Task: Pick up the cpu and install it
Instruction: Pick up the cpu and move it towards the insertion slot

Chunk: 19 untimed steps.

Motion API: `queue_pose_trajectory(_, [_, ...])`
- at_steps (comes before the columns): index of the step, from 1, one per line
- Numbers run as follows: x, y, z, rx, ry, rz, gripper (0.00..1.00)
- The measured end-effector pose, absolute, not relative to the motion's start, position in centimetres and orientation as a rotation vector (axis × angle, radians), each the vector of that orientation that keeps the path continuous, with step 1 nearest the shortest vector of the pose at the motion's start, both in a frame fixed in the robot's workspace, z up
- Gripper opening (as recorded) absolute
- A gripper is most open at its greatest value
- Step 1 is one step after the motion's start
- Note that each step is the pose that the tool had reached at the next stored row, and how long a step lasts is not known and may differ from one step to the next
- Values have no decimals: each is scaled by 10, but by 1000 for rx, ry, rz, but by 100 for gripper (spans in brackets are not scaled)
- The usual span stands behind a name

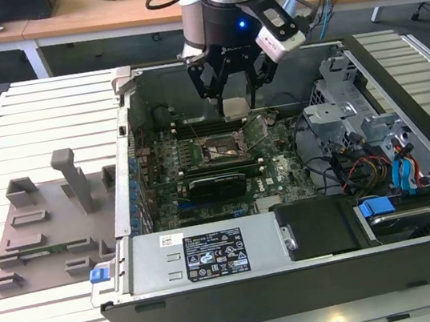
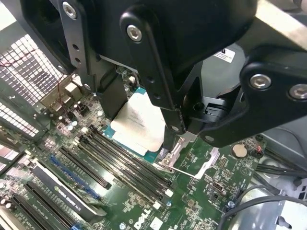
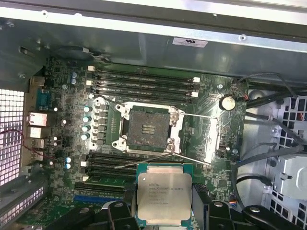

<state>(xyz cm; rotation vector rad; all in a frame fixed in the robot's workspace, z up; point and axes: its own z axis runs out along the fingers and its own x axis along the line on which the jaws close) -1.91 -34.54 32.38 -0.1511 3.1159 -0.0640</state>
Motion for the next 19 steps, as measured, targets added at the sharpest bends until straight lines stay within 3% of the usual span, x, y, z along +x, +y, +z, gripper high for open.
queue_pose_trajectory(19, [-19, -318, 295, -151, 3116, -64, 55])
